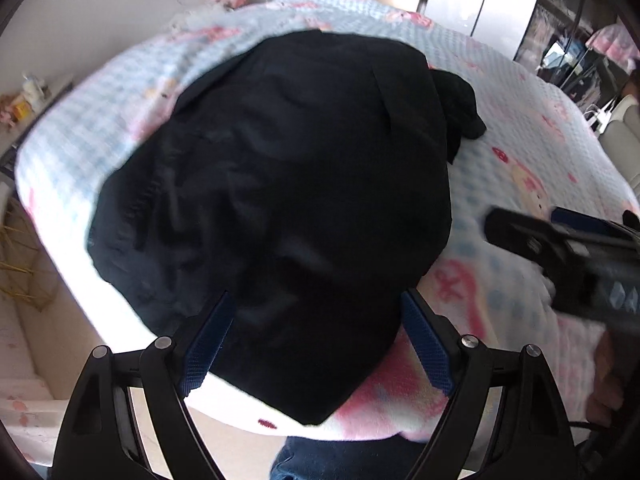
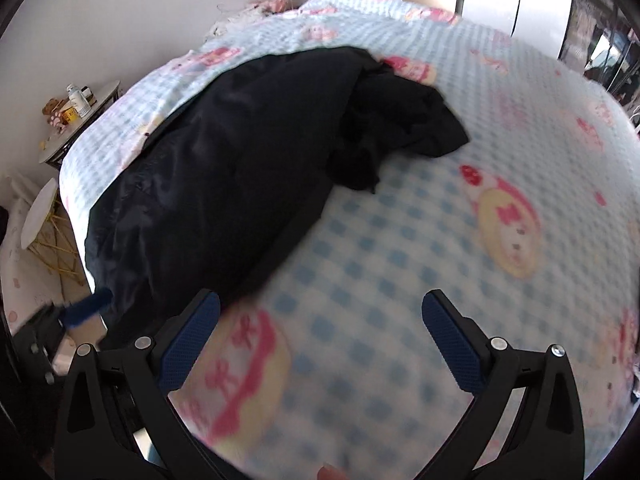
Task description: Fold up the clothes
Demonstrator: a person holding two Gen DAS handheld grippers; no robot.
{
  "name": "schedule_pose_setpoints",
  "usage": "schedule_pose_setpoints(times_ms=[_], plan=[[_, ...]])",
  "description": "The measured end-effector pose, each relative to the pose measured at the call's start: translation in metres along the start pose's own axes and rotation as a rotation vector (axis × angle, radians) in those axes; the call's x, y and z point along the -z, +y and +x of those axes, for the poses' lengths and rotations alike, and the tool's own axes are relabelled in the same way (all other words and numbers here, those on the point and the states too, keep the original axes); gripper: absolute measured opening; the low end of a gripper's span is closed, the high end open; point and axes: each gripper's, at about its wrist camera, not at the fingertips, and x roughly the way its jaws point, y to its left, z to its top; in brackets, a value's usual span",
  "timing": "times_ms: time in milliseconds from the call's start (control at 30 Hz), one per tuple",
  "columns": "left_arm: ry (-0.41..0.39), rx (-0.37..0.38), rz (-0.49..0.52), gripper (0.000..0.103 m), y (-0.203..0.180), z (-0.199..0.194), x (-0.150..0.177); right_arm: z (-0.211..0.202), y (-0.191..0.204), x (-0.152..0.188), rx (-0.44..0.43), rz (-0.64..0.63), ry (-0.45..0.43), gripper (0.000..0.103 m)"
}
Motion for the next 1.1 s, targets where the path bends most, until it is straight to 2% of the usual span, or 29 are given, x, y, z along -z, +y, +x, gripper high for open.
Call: schedule_pose_setpoints(times_ms=[100,200,300,400,467,533,567,600,633,733,867,1100], plan=[[-0.002,0.013,0.013,0.086,-0.001,0.011,-0.002,0.027,0.007,-0.011,-0.05,0.002,0.033,0.102],[-0.006,0.019,0.028,0.086,-0.002,0.02,-0.005,0.051,0.014,-0.018,-0.064,-0.003,0.075,0.102],[-0.024,0.03,0.031,0.086,-0.001,0.022,-0.005,0.064,0.021,-0.021,-0.115,0.003,0.086,0.102],[-0.048,0.041,0.026,0.067,0.002,0.024,-0.009,0.08,0.023,-0.023,-0.156,0.02,0.127,0.102],[-0.054,0.059,0.02,0.049,0.003,0.024,-0.013,0.091,0.017,-0.024,-0.195,0.051,0.165,0.099],[-0.049,0.071,0.03,0.039,0.0,0.027,-0.018,0.089,0.012,-0.026,-0.237,0.055,0.152,0.072],[-0.048,0.077,0.037,0.033,-0.003,0.027,-0.02,0.088,0.009,-0.026,-0.258,0.056,0.144,0.064],[-0.053,0.087,0.045,0.029,-0.007,0.025,-0.024,0.082,0.007,-0.028,-0.264,0.05,0.123,0.048],[-0.058,0.096,0.053,0.023,-0.012,0.023,-0.027,0.076,0.006,-0.03,-0.267,0.042,0.099,0.038],[-0.087,0.12,0.099,0.017,-0.032,0.009,-0.035,0.049,0.004,-0.032,-0.225,0.004,0.01,0.025],[-0.127,0.178,0.173,0.015,-0.064,-0.018,-0.041,0.013,-0.009,-0.028,-0.175,-0.001,-0.09,0.018],[-0.137,0.346,0.343,0.01,-0.154,-0.048,-0.028,-0.062,-0.062,-0.003,-0.104,0.067,-0.213,0.008]])
